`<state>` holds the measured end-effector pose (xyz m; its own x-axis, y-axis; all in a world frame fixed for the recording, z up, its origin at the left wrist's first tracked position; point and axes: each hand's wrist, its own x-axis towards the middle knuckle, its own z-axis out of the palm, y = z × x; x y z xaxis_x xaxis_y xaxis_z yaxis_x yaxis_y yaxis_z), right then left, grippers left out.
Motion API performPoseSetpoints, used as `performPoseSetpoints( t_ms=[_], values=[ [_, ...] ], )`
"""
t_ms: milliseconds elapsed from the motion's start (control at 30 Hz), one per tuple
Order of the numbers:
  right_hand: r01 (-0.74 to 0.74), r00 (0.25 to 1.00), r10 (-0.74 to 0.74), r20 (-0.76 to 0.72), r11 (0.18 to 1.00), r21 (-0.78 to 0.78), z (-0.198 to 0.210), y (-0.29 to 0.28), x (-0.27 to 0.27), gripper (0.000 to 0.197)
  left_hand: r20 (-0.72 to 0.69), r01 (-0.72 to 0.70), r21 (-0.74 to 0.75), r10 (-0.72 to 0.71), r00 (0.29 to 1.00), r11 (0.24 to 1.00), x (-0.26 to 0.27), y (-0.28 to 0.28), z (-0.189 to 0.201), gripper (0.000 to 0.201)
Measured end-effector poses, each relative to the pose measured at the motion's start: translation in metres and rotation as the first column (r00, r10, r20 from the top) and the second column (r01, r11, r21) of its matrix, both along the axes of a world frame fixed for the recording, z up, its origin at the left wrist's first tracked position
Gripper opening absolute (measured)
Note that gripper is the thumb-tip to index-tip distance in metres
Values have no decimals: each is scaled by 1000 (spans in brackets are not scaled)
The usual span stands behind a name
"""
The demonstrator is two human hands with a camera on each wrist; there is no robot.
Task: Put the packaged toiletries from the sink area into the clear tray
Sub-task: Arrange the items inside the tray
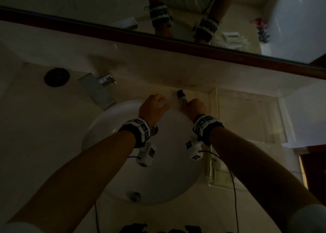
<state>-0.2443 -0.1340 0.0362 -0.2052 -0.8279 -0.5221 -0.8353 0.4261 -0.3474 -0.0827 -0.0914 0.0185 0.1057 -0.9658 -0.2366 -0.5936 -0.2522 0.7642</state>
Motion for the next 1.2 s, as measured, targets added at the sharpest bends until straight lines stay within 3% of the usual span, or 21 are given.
performPoseSetpoints(
  t_ms=[167,367,567,867,1200],
  values=[
    [-60,998,59,18,998,22,3,4,-4,42,-37,3,-3,-3,999,1000,-1,2,3,38],
    [-117,978,118,170,993,-18,6,18,-17,24,-92,13,32,-10,996,999,-8,4,11,48],
    [-135,940,144,309,990,-52,16,39,-33,25,-118,33,78,-24,993,996,-31,11,14,39],
    [-126,932,152,329,987,-98,31,77,-77,27,-265,-42,68,59,962,997,-77,24,21,23],
    [-76,892,146,428,981,-178,52,111,-133,25,-224,90,9,-86,971,996,-142,45,44,8]
  ],
)
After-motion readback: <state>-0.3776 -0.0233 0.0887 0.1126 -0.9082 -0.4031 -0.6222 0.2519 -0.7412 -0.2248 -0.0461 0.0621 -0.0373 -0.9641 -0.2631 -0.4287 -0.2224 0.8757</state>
